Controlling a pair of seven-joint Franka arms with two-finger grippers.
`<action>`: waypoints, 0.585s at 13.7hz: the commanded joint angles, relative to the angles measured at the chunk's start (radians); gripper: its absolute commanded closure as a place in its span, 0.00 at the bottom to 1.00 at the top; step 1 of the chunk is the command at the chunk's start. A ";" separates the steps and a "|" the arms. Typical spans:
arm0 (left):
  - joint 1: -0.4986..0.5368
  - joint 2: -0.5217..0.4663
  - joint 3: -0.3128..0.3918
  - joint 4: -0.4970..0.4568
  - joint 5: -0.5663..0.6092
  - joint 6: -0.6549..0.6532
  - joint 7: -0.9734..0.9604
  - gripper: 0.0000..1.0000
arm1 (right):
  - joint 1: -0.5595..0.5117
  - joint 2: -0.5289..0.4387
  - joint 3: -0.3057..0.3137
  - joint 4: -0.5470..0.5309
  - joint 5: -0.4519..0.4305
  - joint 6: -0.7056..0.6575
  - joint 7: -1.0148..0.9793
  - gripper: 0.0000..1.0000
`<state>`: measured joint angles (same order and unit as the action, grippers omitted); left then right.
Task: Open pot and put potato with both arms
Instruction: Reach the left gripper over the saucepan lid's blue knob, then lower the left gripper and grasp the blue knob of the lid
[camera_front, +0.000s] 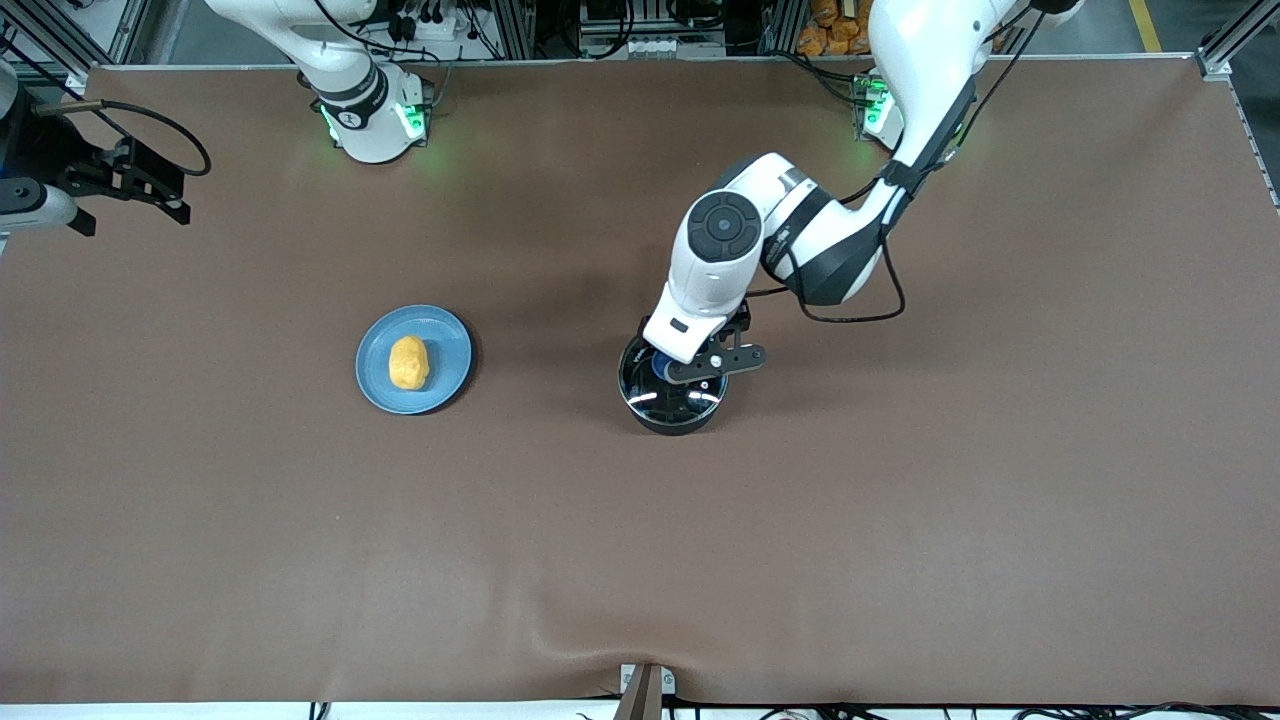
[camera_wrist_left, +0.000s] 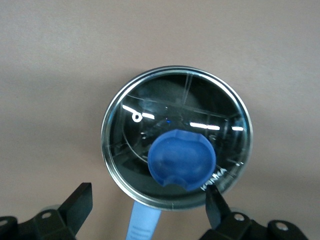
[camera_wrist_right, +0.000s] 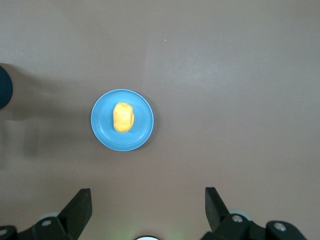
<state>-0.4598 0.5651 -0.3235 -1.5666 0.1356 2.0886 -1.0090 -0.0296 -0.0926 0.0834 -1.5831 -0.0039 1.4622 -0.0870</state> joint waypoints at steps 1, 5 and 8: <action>-0.019 0.036 0.007 0.030 0.042 0.020 -0.040 0.00 | -0.026 -0.001 0.015 0.002 0.015 -0.008 0.001 0.00; -0.022 0.036 0.007 0.031 0.042 0.031 -0.042 0.00 | -0.027 -0.001 0.015 0.002 0.018 -0.008 0.001 0.00; -0.025 0.053 0.011 0.030 0.044 0.074 -0.049 0.00 | -0.027 0.001 0.015 0.003 0.019 -0.005 0.001 0.00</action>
<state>-0.4692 0.5943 -0.3228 -1.5578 0.1491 2.1370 -1.0246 -0.0325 -0.0925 0.0831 -1.5832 -0.0010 1.4620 -0.0870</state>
